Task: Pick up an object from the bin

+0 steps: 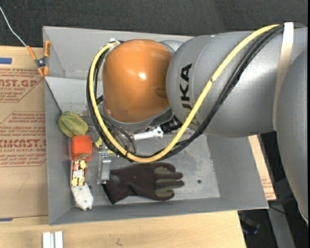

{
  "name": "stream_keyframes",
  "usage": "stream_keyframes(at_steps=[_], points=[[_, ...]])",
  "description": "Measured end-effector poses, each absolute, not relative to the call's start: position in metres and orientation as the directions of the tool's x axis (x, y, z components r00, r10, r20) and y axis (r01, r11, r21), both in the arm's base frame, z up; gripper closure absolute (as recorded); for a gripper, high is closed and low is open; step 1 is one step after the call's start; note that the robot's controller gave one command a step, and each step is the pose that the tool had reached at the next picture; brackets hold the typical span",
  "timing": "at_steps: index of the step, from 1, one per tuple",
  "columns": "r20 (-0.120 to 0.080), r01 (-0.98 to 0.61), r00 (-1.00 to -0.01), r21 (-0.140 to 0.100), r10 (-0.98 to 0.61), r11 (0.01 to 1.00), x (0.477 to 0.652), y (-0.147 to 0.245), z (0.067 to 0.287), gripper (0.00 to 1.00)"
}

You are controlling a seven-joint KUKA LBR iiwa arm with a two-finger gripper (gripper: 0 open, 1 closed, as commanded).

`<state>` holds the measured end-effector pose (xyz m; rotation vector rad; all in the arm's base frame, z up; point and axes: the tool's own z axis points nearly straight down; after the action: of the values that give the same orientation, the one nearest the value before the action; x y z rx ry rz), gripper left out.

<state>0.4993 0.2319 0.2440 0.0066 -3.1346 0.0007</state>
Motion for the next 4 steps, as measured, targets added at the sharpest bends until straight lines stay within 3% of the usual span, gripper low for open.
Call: stream_keyframes(at_steps=[1,2,3,4], points=[[-0.001,0.0,-1.0,0.002,0.0,1.0,0.501,0.23,0.249,0.0],[0.0,-0.119,-0.993,0.002,-0.119,0.993,0.527,0.212,0.185,0.0],[0.0,-0.213,-0.977,0.002,-0.213,0.977,0.528,0.201,0.155,0.0],[0.005,-0.246,-0.969,0.001,-0.246,0.969,0.512,0.144,0.102,0.0]])
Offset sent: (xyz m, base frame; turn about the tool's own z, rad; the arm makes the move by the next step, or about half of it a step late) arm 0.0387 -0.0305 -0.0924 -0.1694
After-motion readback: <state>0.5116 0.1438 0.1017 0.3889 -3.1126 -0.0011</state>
